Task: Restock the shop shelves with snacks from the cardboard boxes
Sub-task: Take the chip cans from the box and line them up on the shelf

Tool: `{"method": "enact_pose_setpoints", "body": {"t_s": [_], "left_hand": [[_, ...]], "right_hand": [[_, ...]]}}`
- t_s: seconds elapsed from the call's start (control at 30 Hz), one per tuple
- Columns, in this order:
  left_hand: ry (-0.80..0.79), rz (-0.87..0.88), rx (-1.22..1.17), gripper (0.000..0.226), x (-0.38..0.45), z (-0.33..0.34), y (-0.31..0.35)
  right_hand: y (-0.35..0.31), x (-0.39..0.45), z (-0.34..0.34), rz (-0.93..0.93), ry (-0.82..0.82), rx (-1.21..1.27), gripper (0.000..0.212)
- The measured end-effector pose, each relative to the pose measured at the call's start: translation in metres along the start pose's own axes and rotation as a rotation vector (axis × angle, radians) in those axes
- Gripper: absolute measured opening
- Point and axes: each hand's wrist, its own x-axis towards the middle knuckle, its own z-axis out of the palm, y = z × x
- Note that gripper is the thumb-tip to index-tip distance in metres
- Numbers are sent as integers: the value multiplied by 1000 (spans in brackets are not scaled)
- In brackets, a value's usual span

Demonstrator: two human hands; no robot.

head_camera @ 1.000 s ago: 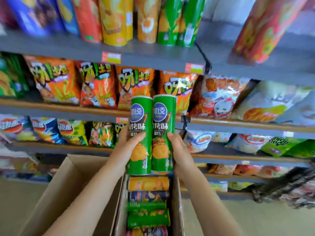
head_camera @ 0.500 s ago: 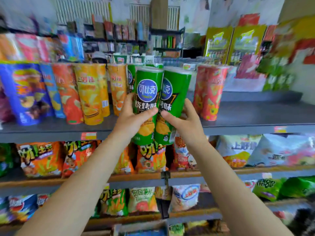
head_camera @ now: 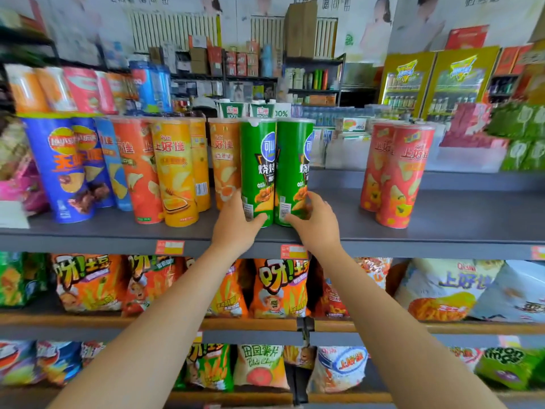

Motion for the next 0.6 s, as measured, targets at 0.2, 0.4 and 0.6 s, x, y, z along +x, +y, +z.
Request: {"method": "enact_pose_setpoints", "body": {"t_s": [0.2, 0.4, 0.6], "left_hand": [[68, -55, 153, 70, 6, 10, -11], [91, -90, 196, 72, 4, 12, -7], [120, -103, 166, 71, -4, 9, 2]], "right_hand": [[0, -4, 7, -5, 72, -70, 53], [-2, -3, 9, 26, 22, -63, 72], [-14, 16, 13, 236, -84, -95, 78]]}}
